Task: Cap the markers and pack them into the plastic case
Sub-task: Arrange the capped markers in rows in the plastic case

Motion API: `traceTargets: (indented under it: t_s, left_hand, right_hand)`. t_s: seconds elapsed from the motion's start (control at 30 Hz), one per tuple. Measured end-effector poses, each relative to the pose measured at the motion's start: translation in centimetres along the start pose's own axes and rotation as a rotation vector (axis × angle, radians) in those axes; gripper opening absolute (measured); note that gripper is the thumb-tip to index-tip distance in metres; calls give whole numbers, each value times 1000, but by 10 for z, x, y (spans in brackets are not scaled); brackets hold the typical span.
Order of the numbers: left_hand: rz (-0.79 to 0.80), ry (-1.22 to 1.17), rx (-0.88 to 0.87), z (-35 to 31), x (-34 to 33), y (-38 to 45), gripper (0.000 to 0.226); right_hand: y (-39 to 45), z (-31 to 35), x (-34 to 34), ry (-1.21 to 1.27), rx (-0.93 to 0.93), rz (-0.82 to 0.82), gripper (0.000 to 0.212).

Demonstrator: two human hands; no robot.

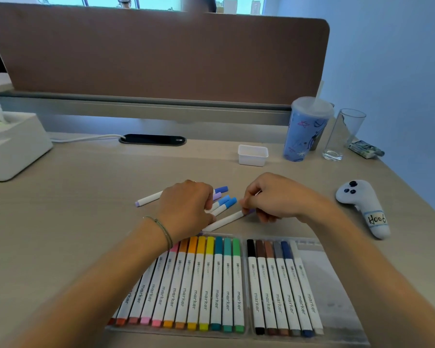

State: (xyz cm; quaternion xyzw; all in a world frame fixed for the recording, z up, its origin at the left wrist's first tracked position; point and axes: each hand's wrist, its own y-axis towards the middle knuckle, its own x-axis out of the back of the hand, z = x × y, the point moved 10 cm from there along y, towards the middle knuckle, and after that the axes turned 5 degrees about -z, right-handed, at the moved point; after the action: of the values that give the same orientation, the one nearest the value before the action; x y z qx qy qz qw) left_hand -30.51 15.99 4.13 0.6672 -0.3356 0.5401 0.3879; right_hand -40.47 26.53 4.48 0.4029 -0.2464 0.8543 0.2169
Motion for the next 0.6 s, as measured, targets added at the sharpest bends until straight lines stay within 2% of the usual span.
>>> traceTargets:
  t_s: [0.1, 0.27, 0.4, 0.6]
  left_hand:
    - [-1, -18, -6, -3, 1, 1, 21]
    - [106, -186, 35, -2, -6, 0, 26]
    - [133, -193, 39, -2, -8, 2, 17]
    - [123, -251, 55, 7, 0, 6, 11]
  right_hand:
    - [0, -5, 4, 31, -11, -1, 25]
    - [2, -7, 6, 43, 0, -16, 23]
    - [3, -8, 6, 47, 7, -22, 22]
    - [11, -4, 21, 54, 37, -159, 22]
